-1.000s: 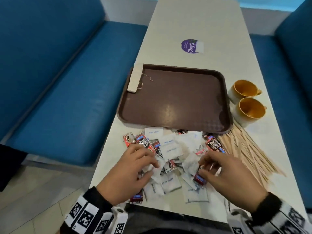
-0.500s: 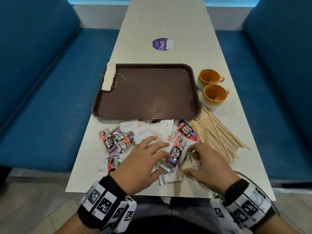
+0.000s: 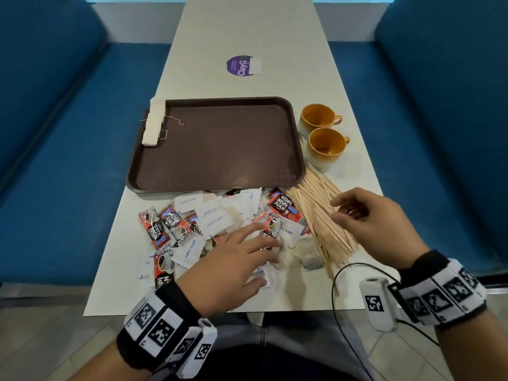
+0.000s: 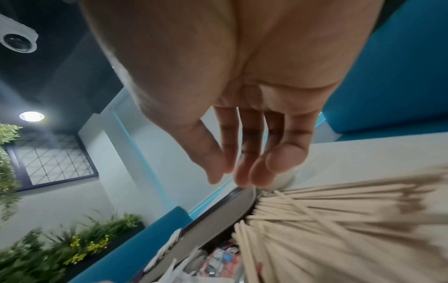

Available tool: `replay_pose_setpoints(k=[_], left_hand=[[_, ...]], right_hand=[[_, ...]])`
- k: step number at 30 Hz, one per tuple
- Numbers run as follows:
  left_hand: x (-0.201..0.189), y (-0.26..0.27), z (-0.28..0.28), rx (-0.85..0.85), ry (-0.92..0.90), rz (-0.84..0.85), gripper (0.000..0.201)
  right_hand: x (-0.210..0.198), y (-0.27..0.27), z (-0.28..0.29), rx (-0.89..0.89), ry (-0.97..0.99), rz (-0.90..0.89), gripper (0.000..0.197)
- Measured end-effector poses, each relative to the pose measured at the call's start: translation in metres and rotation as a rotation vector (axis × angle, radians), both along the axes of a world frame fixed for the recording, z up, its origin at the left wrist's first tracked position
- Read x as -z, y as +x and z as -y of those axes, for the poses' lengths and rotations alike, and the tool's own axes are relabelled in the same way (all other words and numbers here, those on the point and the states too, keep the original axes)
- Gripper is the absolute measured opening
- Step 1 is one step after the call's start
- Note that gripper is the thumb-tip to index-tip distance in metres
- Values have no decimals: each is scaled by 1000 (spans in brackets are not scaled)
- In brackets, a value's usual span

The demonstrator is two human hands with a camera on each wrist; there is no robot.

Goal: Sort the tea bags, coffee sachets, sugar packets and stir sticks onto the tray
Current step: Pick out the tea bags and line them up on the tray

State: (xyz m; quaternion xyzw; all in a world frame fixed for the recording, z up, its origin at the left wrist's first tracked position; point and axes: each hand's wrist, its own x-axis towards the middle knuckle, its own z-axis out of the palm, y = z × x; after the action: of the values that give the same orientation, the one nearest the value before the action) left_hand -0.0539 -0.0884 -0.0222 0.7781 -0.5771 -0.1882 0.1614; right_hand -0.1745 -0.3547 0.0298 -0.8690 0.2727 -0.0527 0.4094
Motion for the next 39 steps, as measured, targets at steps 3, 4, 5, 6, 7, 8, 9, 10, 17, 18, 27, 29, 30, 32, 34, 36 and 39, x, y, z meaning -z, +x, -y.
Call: replay_pose_setpoints(k=[3, 4, 5, 6, 7, 8, 9, 10, 17, 18, 27, 29, 30, 32, 34, 36, 39], left_hand=[[-6, -9, 21, 121, 123, 31, 47], [-8, -13, 28, 151, 151, 40, 50], [-8, -15, 34, 175, 157, 42, 52], [-8, -18, 41, 195, 141, 43, 54], [-7, -20, 48, 213, 128, 47, 57], [-5, -23, 54, 232, 127, 58, 59], [-3, -25, 61, 251, 134, 74, 61], [-1, -27, 67, 267, 149, 93, 63], [8, -39, 91, 277, 258, 195, 71], [8, -38, 91, 269, 258, 195, 72], [2, -27, 101, 196, 259, 192, 77], [-2, -26, 95, 170, 237, 185, 75], [-4, -25, 91, 151, 228, 178, 73], [-5, -21, 80, 109, 220, 167, 72], [-5, -18, 71, 76, 233, 160, 73], [-5, -15, 66, 64, 252, 164, 73], [-3, -13, 67, 48, 268, 193, 74]], right_hand=[[6, -8, 9, -22, -55, -141, 13], [10, -10, 9, -52, -73, -196, 14], [13, -13, 8, -86, -86, -238, 14], [18, -14, 7, -115, -93, -260, 14], [22, -15, 6, -133, -98, -264, 13], [26, -15, 5, -142, -102, -261, 12], [30, -15, 4, -144, -104, -258, 12], [34, -13, 4, -142, -102, -257, 13], [41, -12, 13, -47, -135, -191, 21], [39, -13, 18, -21, -168, -173, 20], [50, -25, 28, -106, -353, -473, 152], [54, -24, 23, -110, -396, -490, 156], [55, -24, 21, -107, -408, -488, 155], [58, -21, 17, -94, -416, -476, 148], [60, -17, 19, -68, -418, -452, 134], [61, -13, 23, -38, -413, -430, 120], [59, -6, 30, -17, -406, -417, 104]])
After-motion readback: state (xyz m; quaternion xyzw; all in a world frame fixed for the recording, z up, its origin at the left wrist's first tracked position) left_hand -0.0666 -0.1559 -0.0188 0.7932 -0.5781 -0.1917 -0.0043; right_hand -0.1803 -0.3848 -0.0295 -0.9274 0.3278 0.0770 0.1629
